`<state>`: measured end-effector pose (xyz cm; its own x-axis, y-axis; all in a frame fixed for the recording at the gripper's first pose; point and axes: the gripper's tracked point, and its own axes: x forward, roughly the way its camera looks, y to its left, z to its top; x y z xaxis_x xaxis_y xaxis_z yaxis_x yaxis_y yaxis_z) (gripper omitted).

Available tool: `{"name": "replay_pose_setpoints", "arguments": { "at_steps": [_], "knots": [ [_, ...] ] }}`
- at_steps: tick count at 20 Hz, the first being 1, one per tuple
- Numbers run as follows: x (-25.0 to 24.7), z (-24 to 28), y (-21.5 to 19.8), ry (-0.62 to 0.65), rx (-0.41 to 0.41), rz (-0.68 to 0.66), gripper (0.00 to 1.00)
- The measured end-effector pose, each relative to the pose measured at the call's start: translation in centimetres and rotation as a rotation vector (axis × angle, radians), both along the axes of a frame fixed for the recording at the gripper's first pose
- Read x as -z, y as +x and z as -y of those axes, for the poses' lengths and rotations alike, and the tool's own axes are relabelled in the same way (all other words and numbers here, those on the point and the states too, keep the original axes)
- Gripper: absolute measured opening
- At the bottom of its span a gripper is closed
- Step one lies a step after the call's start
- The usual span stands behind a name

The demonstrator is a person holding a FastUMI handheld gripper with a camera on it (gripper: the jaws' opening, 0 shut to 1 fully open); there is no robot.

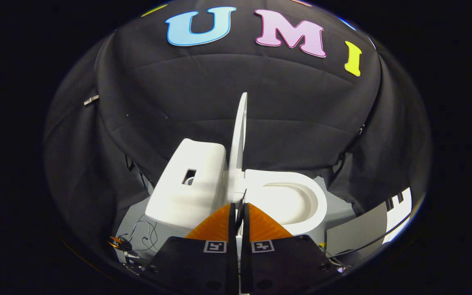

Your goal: Open the toilet lid.

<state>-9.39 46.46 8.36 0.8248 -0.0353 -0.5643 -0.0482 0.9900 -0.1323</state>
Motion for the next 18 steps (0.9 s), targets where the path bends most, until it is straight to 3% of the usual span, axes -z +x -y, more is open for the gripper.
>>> {"name": "replay_pose_setpoints", "arguments": {
  "at_steps": [18],
  "knots": [
    [1.9, -8.9, 0.3, -0.099, 0.034, 0.045, 0.10]
  ]
}}
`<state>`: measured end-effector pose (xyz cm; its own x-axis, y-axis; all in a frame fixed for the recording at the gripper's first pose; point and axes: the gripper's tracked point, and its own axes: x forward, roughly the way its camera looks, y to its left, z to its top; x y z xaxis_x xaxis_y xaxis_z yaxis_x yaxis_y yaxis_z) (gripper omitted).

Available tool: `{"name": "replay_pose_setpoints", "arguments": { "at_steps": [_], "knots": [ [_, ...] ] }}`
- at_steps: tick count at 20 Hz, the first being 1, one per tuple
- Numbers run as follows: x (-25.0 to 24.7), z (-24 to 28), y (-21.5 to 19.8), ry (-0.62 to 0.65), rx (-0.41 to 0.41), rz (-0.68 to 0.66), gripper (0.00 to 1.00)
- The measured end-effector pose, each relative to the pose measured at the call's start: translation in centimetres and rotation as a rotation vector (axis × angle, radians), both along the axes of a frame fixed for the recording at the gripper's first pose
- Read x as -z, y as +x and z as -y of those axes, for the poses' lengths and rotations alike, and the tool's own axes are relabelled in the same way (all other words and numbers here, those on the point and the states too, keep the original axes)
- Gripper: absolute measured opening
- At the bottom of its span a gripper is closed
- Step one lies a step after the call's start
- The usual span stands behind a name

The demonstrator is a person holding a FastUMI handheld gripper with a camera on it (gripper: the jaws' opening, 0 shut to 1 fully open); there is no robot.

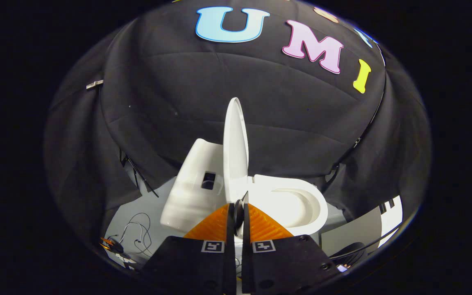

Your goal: Open the toilet lid.

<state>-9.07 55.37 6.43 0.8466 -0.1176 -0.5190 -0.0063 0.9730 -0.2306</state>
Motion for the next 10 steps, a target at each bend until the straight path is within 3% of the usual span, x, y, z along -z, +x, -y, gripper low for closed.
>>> {"name": "replay_pose_setpoints", "arguments": {
  "at_steps": [4, 5, 9, 10],
  "knots": [
    [-0.3, -0.1, 0.6, 0.002, -0.011, 0.010, 0.17],
    [0.0, -0.3, 0.7, 0.015, -0.019, 0.005, 0.22],
    [-0.1, 0.1, 0.5, 0.022, -0.048, -0.027, 1.00],
    [-0.6, 0.3, 0.8, 0.021, -0.044, -0.011, 1.00]
  ]
}}
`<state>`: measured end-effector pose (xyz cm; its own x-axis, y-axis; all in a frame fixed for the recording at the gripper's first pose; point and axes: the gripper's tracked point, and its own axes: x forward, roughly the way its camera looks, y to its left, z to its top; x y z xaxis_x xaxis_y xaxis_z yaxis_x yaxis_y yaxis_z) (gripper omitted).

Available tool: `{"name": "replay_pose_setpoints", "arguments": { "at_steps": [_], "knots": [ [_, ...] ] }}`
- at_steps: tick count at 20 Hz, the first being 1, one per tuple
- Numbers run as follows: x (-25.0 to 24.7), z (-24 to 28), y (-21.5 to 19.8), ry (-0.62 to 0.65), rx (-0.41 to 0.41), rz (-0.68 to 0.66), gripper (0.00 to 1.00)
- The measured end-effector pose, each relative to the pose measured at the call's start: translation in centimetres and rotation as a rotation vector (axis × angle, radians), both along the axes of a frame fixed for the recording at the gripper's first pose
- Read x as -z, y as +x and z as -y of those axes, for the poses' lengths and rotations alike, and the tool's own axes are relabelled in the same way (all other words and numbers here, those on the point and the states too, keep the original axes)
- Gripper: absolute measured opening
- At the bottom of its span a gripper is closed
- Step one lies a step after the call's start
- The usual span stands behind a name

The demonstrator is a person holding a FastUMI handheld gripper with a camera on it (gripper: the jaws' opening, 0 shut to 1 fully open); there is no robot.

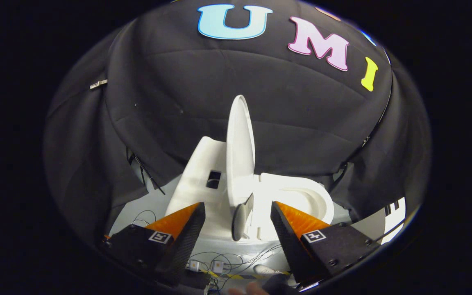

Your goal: Open the toilet lid.

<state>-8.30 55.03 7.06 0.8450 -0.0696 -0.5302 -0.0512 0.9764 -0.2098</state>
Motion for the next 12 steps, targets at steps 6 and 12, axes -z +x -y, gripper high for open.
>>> {"name": "replay_pose_setpoints", "arguments": {
  "at_steps": [6, 12],
  "knots": [
    [-3.2, -0.5, 0.0, 0.078, -0.052, 0.048, 1.00],
    [-9.3, -0.4, -0.7, 0.206, -0.141, 0.143, 1.00]
  ]
}}
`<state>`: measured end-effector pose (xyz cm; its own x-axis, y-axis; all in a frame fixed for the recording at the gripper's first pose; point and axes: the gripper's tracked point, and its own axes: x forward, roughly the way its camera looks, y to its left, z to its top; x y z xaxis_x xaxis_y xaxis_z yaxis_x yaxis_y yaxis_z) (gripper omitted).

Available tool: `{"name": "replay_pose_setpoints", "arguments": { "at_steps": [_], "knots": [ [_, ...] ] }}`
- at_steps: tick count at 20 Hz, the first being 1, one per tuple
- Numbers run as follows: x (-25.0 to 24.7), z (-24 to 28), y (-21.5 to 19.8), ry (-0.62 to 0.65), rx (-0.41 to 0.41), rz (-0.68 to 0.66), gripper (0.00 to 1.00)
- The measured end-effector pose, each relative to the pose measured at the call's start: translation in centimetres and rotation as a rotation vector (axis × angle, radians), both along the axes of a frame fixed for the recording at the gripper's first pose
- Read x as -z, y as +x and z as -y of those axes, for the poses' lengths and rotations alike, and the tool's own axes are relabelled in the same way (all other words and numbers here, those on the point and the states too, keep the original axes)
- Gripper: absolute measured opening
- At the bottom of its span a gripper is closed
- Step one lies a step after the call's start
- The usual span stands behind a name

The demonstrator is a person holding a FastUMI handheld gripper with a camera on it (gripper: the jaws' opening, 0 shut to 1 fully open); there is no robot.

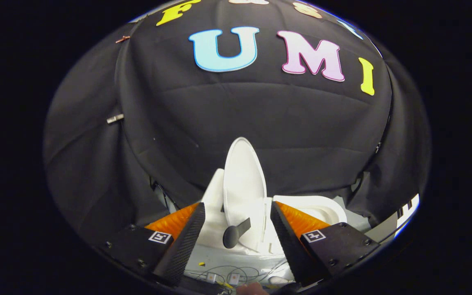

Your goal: Open the toilet lid.

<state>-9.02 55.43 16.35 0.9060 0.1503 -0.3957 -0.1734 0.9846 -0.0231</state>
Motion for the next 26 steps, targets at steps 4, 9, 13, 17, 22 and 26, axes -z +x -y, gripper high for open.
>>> {"name": "replay_pose_setpoints", "arguments": {
  "at_steps": [4, 9, 13, 17, 22, 26],
  "knots": [
    [-3.1, 3.0, 0.4, 0.065, -0.032, 0.055, 1.00],
    [-3.5, 10.3, 2.2, 0.064, -0.017, 0.098, 1.00],
    [-1.7, 15.9, 3.0, 0.072, -0.017, 0.109, 1.00],
    [-0.1, 21.9, 4.4, 0.033, -0.006, 0.174, 1.00],
    [2.8, 28.0, 5.9, -0.006, 0.013, 0.237, 0.99],
    [7.0, 30.7, 6.5, 0.054, 0.011, 0.223, 1.00]
  ]
}}
